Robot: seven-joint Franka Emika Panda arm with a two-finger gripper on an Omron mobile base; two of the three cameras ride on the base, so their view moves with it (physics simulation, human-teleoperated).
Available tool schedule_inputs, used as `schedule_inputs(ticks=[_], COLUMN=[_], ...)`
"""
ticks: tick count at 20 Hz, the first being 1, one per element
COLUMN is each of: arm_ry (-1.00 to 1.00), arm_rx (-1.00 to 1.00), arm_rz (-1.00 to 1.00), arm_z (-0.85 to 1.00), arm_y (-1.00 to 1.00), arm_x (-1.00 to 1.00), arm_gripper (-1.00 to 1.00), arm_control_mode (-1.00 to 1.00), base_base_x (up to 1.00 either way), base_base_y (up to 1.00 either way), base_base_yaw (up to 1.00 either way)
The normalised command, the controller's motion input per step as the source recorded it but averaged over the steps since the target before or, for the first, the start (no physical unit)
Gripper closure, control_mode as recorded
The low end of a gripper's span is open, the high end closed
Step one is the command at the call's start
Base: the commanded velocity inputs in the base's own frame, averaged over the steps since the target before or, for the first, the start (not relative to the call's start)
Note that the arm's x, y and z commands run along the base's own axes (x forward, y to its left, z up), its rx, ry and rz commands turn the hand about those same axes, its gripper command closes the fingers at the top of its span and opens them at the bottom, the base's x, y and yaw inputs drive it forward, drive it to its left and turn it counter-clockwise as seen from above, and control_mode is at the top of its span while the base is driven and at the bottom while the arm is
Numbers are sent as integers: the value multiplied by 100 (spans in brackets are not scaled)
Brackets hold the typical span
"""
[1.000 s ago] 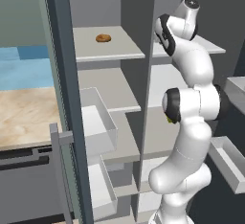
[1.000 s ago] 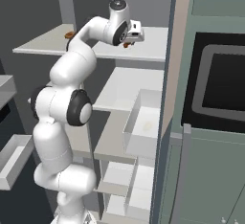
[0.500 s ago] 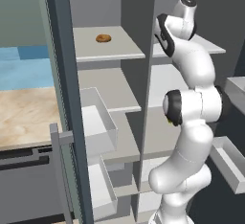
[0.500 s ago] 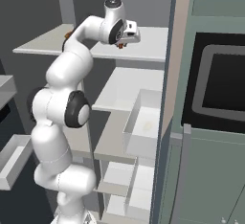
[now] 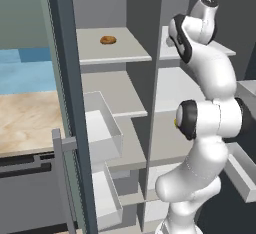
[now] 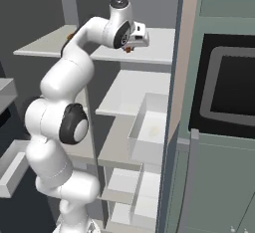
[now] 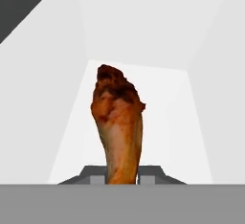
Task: There's a chicken drumstick in the fridge that needs to be moved to the freezer for freezing. Pick up the chicken drumstick from the fridge, place it on any shelf in the freezer, and close the fridge and freezer doors when done.
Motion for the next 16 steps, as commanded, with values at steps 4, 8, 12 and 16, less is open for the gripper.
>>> schedule_inputs(ticks=[4,8,12,16], arm_ry=[-2,0,-6,-3], arm_rx=[0,1,0,0], arm_rz=[-9,-6,-2,0], arm_z=[0,0,21,41], arm_y=[-1,0,0,0], arm_x=[-94,-100,-100,-100], arm_gripper=[100,100,100,100], arm_control_mode=[-100,-100,-100,-100], base_base_x=[0,0,0,0], base_base_y=[0,0,0,0], base_base_yaw=[0,0,0,0])
